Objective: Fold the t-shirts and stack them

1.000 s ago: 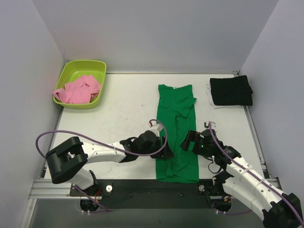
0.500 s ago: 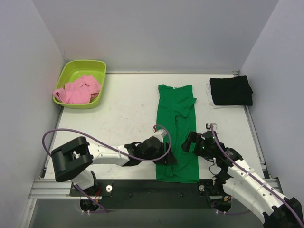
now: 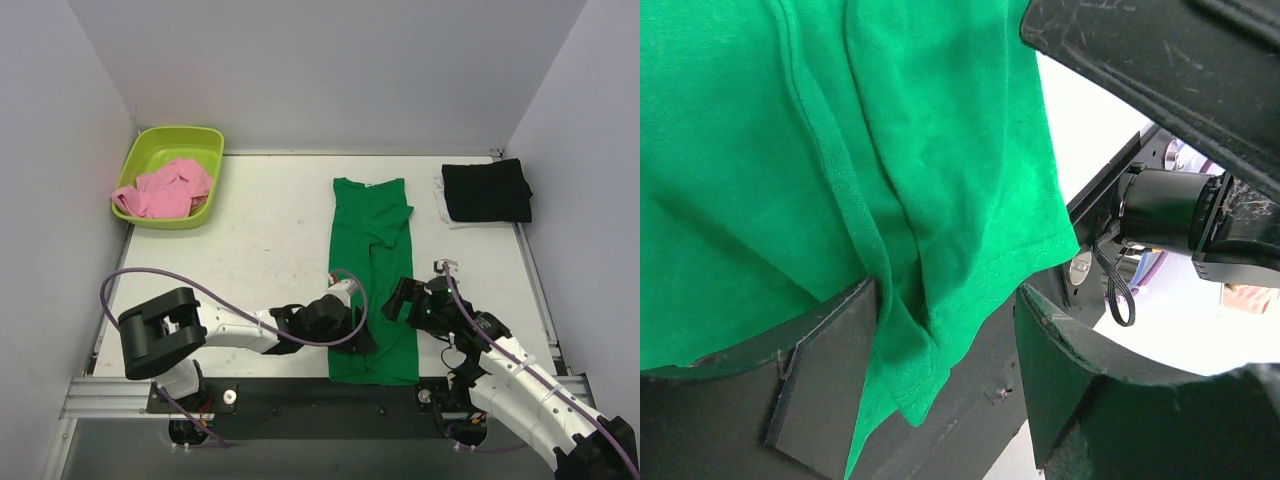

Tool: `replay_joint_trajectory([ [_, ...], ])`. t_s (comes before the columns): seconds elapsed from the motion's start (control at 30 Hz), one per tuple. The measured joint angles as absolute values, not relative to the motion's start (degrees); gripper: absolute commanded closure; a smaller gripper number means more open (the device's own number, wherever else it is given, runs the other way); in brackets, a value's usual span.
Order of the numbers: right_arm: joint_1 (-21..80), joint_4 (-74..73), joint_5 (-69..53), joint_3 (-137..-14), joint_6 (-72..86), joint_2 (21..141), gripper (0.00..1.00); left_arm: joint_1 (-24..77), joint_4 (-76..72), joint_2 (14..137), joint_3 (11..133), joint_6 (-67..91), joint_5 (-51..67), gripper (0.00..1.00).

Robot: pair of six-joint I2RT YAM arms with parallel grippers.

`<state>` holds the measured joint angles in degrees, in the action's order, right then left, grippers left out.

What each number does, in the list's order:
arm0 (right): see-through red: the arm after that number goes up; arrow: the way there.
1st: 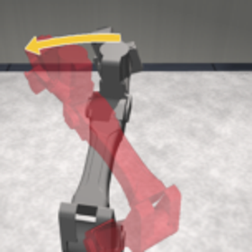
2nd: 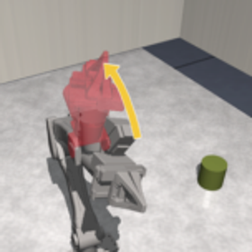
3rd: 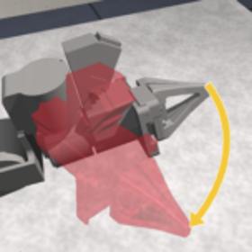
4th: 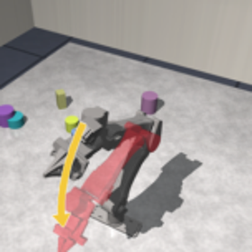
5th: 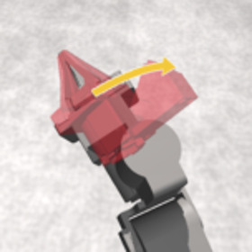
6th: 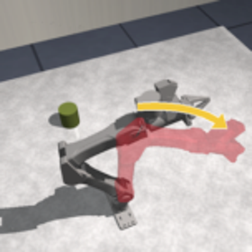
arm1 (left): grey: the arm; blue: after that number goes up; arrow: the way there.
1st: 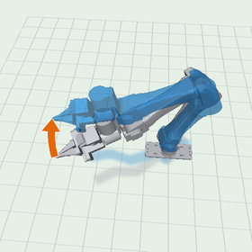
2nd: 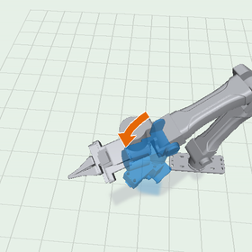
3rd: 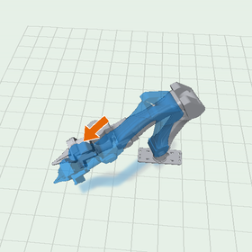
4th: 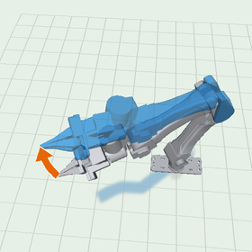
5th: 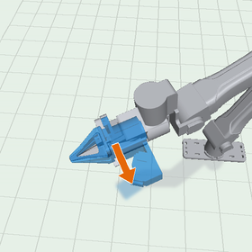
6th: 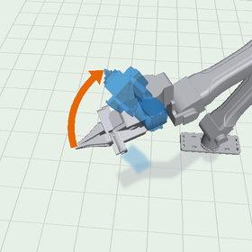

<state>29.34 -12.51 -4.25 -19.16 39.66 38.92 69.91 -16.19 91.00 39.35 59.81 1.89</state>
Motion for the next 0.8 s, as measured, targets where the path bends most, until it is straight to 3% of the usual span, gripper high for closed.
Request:
replay_joint_trajectory([
  [0.8,29.4,-13.6,-3.2,-18.7,39.6,41.1,0.02,77.5,-19.2,103.8,54.6,60.8,4.0,0.34],
])
